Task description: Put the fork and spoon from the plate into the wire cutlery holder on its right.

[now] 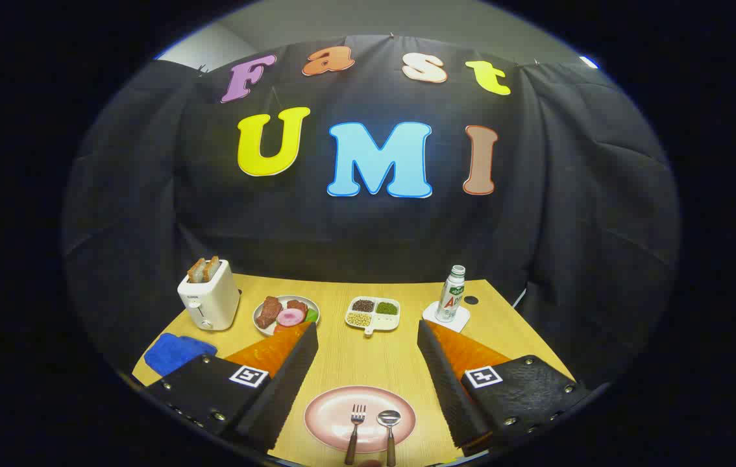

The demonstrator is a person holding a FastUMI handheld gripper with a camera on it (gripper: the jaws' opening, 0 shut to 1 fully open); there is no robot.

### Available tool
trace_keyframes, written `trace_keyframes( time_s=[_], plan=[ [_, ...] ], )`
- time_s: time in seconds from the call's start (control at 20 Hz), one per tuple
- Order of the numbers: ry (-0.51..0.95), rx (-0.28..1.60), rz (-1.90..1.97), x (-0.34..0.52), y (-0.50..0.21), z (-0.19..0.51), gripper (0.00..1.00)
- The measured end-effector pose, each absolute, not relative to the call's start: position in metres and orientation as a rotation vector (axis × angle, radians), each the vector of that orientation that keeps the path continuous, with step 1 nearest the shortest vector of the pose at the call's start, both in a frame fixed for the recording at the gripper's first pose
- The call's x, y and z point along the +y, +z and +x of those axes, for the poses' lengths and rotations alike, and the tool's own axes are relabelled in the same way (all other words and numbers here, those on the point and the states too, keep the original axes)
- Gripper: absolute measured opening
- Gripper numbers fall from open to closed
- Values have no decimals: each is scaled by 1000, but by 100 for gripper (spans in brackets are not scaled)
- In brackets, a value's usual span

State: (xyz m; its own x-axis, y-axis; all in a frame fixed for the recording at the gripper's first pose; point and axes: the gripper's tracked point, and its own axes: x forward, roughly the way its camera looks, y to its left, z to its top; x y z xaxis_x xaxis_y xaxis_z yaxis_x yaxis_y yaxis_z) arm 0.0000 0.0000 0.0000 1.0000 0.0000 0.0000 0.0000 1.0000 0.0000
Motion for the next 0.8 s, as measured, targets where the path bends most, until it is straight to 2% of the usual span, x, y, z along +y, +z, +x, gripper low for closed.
trace_keyframes(
  time_s=[0.4, 0.7, 0.8],
  plan=[
    [-32, 32, -14, -7, -1, 1, 95],
    [-57, 109, -31, -15, -16, 6, 95],
    [-89, 188, -34, -24, -34, 6, 95]
  ],
)
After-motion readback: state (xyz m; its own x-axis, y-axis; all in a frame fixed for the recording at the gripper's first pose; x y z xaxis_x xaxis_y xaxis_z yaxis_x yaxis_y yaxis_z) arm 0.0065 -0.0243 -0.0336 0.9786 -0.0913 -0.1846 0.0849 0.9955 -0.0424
